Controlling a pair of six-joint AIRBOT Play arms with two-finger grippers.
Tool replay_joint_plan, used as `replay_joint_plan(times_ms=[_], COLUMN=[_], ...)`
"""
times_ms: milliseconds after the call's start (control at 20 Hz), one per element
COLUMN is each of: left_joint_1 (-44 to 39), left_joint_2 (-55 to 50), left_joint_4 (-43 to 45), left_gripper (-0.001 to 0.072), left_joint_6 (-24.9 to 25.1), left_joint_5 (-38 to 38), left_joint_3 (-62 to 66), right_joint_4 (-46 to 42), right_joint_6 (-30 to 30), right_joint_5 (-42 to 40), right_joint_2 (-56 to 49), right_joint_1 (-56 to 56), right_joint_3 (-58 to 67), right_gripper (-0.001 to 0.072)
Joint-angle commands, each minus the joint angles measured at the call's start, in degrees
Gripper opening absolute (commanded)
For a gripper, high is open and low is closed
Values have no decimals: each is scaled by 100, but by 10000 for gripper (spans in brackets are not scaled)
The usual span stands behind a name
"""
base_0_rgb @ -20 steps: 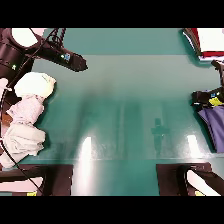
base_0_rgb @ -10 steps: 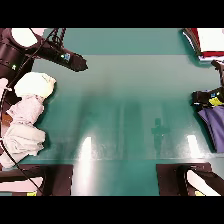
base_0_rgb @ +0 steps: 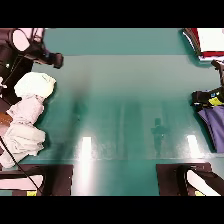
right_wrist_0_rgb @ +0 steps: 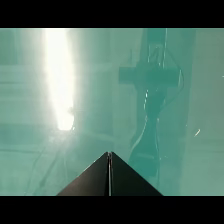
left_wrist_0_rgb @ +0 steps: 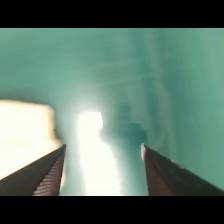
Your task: Fold the shirts.
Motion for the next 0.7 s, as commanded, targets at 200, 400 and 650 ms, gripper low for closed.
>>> replay_joint_plan(times_ms=[200, 400, 650], left_joint_1=[1091, 1130, 1073], left_joint_2=[-754, -1038, -883], left_joint_4=[533, 546, 402], left_gripper=[562, 383, 24], left_joint_6=[-444, -444, -166], left_joint_5=[522, 664, 385], left_joint_3=[-953, -966, -365], right_joint_4=[15, 20, 15], right_joint_6=[2, 2, 0], right_joint_5=[-140, -127, -162], right_joint_2=[2, 2, 2], right_joint_1=[4, 7, 4], right_joint_3=[-4, -4, 11], right_gripper=[27, 27, 26])
